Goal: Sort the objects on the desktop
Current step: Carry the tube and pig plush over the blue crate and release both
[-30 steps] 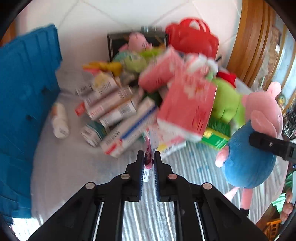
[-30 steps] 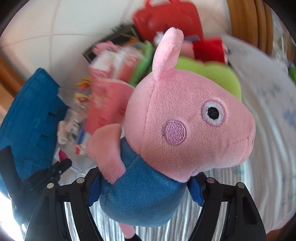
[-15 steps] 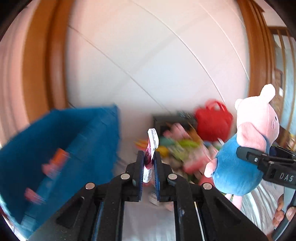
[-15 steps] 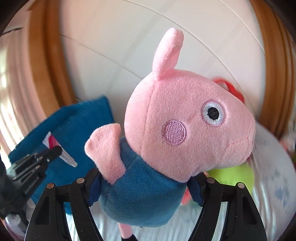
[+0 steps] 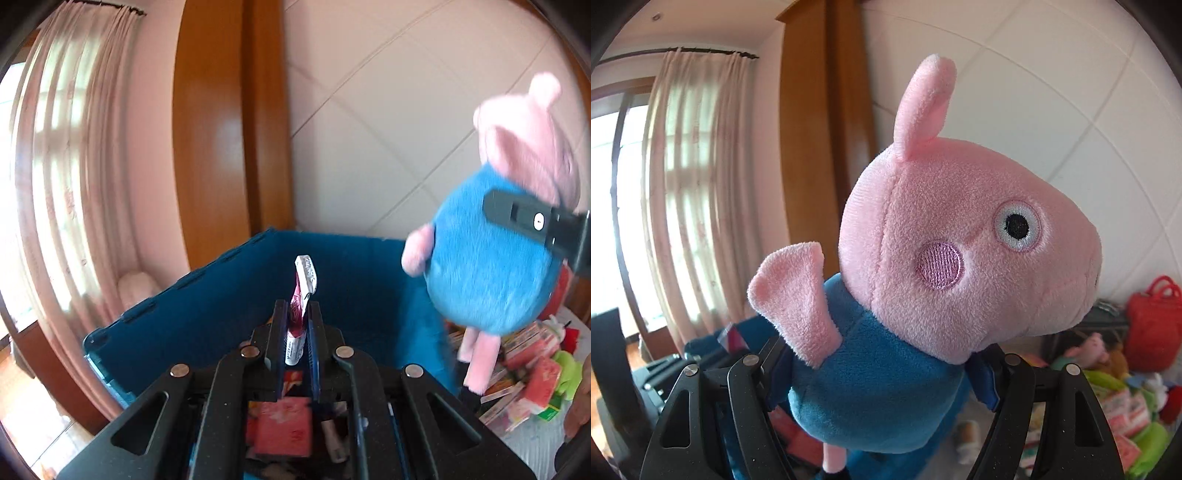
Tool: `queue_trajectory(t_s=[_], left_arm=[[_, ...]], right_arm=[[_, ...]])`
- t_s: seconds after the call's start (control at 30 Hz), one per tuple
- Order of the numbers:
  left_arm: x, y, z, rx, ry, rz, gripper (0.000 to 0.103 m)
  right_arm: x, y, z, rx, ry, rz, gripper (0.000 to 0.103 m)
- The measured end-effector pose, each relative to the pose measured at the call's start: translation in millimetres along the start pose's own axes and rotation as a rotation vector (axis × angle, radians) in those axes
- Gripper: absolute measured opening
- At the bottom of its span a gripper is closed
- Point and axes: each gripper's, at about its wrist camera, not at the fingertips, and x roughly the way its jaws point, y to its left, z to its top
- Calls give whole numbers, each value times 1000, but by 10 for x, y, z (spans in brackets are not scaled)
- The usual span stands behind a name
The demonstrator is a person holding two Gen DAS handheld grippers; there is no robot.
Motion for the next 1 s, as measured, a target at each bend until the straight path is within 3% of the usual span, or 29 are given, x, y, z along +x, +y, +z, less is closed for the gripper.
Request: queue_trajectory(t_s=[0.17, 0.33, 0.47, 0.6, 0.7, 1.0], left_arm=[[306, 366, -71, -21, 62, 45, 10], [373, 608, -171, -36, 109, 42, 10], [450, 675, -248, -47, 150, 33, 11], [412, 673, -284, -67, 181, 4, 12], [356, 643, -284, -71, 191, -2, 12], [23, 549, -245, -73, 125, -66, 12]], right_arm=[[88, 513, -52, -75, 45, -1, 77], [339, 823, -161, -136, 126, -39, 78], [316, 827, -203, -181, 147, -79, 78], [254, 929, -179, -239, 119, -139, 97], [161, 940, -207, -247, 100, -167, 102], [-285, 749, -228, -176, 66, -235, 103]])
